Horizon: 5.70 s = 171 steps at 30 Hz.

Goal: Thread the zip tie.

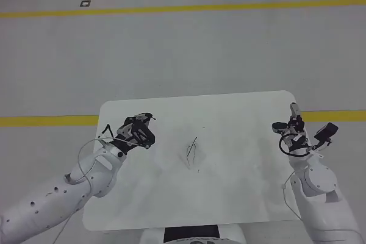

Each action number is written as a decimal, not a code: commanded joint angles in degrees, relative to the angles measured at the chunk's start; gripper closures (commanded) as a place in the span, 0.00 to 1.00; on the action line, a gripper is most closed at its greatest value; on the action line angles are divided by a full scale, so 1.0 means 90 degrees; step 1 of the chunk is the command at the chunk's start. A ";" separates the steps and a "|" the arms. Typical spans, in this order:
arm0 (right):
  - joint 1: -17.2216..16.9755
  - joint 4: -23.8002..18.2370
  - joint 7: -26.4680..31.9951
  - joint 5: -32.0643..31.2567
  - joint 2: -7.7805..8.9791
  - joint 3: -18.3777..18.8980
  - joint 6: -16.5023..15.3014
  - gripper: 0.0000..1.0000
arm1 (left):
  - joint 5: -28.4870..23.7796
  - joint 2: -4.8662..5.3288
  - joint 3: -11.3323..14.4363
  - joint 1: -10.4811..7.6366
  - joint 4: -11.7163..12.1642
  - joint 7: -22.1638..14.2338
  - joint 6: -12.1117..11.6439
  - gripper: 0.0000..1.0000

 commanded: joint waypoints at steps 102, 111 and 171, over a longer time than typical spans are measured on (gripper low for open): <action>0.3057 0.0595 0.1844 -0.0775 -0.0794 -0.4496 0.2059 0.00 | 0.0000 -0.0404 0.0211 -0.0249 0.0364 -0.0196 -0.0523 1.00; 0.2977 0.0778 0.1559 -0.0700 -0.0881 -0.4563 0.1791 0.62 | 0.0000 -0.0404 0.0211 -0.0249 0.0364 -0.0196 -0.0523 1.00; 0.3299 0.1276 0.1690 -0.0768 -0.1313 -0.4695 0.1183 1.00 | 0.0000 -0.0404 0.0211 -0.0249 0.0364 -0.0196 -0.0523 1.00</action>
